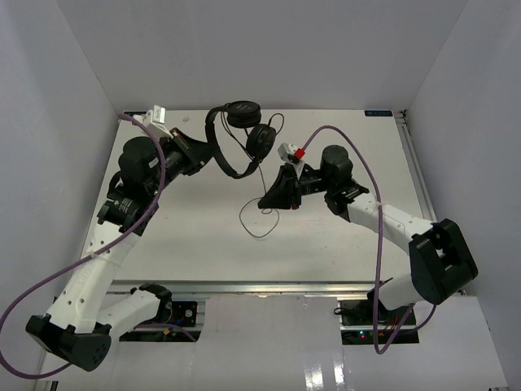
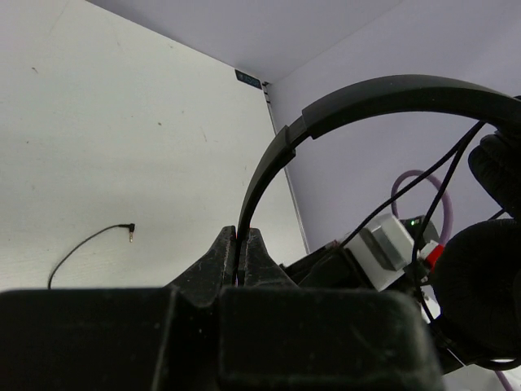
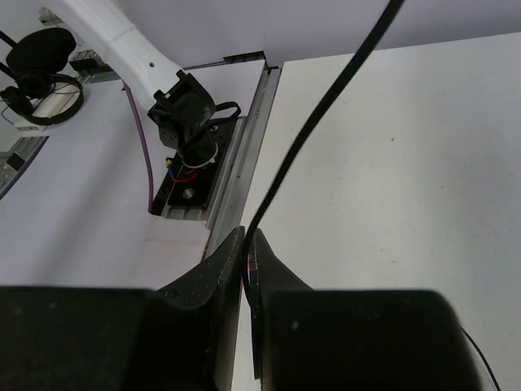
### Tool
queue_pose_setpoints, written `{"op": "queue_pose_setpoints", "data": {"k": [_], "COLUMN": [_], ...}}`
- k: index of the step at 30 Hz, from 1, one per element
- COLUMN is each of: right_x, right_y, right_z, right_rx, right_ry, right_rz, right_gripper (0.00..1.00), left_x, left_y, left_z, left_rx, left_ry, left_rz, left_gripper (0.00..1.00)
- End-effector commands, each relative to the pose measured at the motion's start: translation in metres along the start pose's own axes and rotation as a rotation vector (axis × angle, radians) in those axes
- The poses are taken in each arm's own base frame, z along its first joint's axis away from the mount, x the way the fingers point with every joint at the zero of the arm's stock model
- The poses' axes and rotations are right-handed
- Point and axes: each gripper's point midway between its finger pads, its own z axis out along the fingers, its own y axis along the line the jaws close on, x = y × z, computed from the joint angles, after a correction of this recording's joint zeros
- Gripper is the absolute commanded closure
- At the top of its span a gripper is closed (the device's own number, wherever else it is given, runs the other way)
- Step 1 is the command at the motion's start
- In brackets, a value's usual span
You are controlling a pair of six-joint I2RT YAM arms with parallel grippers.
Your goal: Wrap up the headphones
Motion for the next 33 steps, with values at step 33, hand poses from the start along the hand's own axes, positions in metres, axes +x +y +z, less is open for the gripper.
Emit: {"op": "queue_pose_setpoints", "data": {"k": [33], "right_x": [-0.004], "right_y": [0.068], "right_z": [0.026], "right_rx": [-0.227], "right_ry": [0.057], "right_rz": [-0.048], "right_gripper": [0.88], "left_x": [-0.087], "left_y": [0.070], "left_z": [0.011], "left_rx": [-0.399], "left_ry": [-0.332], "left_rz": [0.052], "left_gripper": [1.00]}}
